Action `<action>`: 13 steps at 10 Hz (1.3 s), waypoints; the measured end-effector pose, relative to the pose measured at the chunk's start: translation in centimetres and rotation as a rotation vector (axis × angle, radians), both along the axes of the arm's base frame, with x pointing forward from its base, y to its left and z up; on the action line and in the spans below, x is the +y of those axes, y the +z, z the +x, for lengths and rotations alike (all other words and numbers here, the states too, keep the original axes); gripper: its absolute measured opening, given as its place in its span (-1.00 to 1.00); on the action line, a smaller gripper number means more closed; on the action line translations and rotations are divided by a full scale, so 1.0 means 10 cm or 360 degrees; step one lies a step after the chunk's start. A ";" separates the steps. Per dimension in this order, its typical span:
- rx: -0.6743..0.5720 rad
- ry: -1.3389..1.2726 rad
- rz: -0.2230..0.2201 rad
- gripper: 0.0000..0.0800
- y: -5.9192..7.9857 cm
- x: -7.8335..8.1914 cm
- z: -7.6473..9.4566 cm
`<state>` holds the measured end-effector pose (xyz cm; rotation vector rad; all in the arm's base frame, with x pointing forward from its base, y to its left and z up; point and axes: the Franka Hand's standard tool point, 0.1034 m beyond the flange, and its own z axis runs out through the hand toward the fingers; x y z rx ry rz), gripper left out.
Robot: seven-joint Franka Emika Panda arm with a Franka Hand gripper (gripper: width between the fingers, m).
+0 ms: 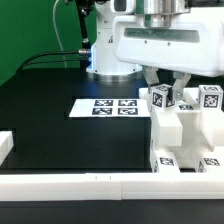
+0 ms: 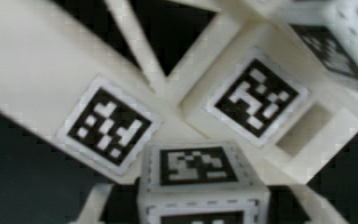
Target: Assemble chair
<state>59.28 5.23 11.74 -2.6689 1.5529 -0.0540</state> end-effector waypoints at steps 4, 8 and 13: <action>-0.0015 -0.0723 0.0053 -0.30 -0.01 -0.01 0.02; -0.0010 -0.1158 0.0098 -0.30 0.00 -0.01 0.03; -0.0003 -0.1269 0.0102 0.10 -0.01 -0.01 0.02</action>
Offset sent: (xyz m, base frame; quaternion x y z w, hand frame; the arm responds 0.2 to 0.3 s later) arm 0.0030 -0.0012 -0.0015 0.0431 0.0171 0.2774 0.9596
